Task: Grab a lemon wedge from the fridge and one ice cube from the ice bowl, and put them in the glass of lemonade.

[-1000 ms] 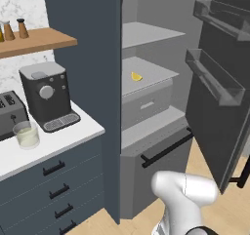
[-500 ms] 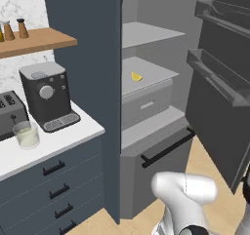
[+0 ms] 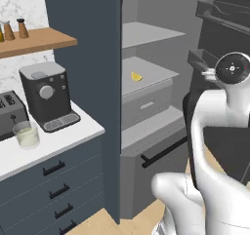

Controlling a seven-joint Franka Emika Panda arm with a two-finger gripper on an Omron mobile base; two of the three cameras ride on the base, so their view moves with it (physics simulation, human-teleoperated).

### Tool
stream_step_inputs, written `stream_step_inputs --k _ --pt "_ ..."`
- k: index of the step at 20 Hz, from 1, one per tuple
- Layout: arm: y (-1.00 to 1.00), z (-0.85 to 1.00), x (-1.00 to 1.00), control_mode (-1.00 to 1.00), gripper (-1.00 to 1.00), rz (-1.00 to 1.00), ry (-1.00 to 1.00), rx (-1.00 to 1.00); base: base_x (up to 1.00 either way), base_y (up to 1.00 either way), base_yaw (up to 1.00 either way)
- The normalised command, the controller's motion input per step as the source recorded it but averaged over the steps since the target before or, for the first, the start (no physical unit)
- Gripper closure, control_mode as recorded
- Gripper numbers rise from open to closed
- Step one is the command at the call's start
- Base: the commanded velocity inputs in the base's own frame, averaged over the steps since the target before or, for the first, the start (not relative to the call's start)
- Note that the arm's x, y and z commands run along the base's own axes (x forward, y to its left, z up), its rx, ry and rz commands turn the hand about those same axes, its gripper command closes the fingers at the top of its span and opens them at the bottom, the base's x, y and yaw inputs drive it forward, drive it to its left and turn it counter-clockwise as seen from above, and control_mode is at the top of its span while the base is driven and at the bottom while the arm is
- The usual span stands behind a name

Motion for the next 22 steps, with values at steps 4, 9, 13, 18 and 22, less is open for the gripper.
stream_step_inputs --k 4,9,13,18,22 --pt "-0.02 -0.16 0.93 -1.00 -1.00 -0.18 0.13 -0.18 0.00 0.00 0.00" --pt "-0.22 0.00 0.57 -1.00 -1.00 -0.09 0.52 -0.13 0.00 0.00 0.00" --pt "-0.26 0.00 0.29 -1.00 -1.00 -0.07 0.49 -0.03 0.00 0.00 0.00" --pt "-0.21 -0.59 0.24 -1.00 -1.00 -0.04 0.06 0.00 0.00 0.00 0.00" --pt "-0.17 -0.68 0.59 -1.00 -1.00 0.00 0.00 -0.01 0.00 0.00 0.00"
